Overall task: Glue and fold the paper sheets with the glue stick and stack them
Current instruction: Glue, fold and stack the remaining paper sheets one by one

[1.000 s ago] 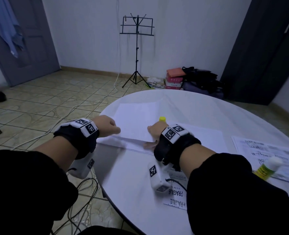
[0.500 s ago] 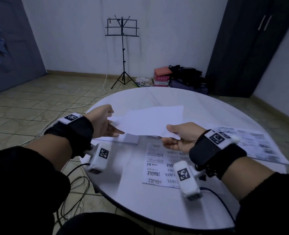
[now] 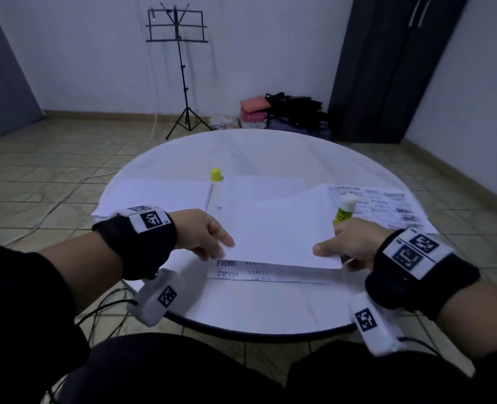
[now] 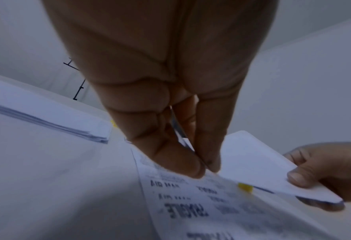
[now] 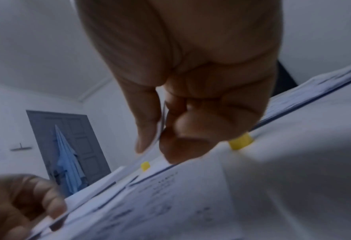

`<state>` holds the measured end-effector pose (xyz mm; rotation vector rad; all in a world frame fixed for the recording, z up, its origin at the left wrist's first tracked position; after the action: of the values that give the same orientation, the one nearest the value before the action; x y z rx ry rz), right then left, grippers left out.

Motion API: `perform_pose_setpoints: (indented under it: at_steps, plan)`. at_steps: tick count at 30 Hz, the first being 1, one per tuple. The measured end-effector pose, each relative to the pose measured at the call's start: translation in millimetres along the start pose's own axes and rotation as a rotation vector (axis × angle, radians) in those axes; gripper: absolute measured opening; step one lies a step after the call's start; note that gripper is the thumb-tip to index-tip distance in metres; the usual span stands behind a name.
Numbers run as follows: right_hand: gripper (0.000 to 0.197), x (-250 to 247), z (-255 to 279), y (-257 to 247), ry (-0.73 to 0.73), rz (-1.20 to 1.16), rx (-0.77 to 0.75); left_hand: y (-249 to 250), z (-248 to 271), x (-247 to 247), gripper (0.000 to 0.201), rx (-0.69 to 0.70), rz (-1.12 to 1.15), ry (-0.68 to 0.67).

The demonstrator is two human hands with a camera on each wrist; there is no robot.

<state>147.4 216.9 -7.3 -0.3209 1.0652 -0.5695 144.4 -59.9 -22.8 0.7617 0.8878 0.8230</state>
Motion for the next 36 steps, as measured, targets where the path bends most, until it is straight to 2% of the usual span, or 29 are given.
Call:
perform_pose_setpoints:
  at_steps: [3, 6, 11, 18, 31, 36]
  plan:
    - [0.031, -2.1, 2.0, -1.6, 0.022, 0.235, -0.009, -0.6, -2.8, 6.3, 0.023, -0.032, -0.108, 0.006]
    - [0.037, 2.5, -4.7, -4.5, 0.020, 0.352, -0.016, -1.6, -6.9, 7.0, 0.018, -0.040, -0.196, 0.031]
    - [0.041, 11.4, -12.0, -6.6, 0.026, 0.375, 0.031, -4.1, -7.9, 5.3, 0.018, -0.068, -0.249, 0.011]
    - [0.046, 19.7, -24.3, -5.2, 0.025, 0.467, 0.010, -5.7, -7.8, 7.7, 0.023, -0.051, -0.302, -0.031]
    - [0.044, 19.2, -26.8, -2.5, 0.027, 0.513, -0.004, -6.8, -7.7, 5.7, 0.025, -0.070, -0.359, -0.038]
    - [0.041, 18.9, -24.2, -3.0, 0.029, 0.513, -0.010, -5.7, -8.9, 7.8, 0.025, -0.044, -0.459, -0.028]
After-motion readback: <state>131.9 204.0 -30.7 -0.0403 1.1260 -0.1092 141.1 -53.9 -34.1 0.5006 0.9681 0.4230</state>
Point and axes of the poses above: each hand's wrist, its own z-axis away from the middle knuckle, its own x-axis out of the palm, y = z × x, the point moved 3 cm from there along -z, towards the middle knuckle, and after that the axes turned 10 degrees about z, right-handed, at the moved point
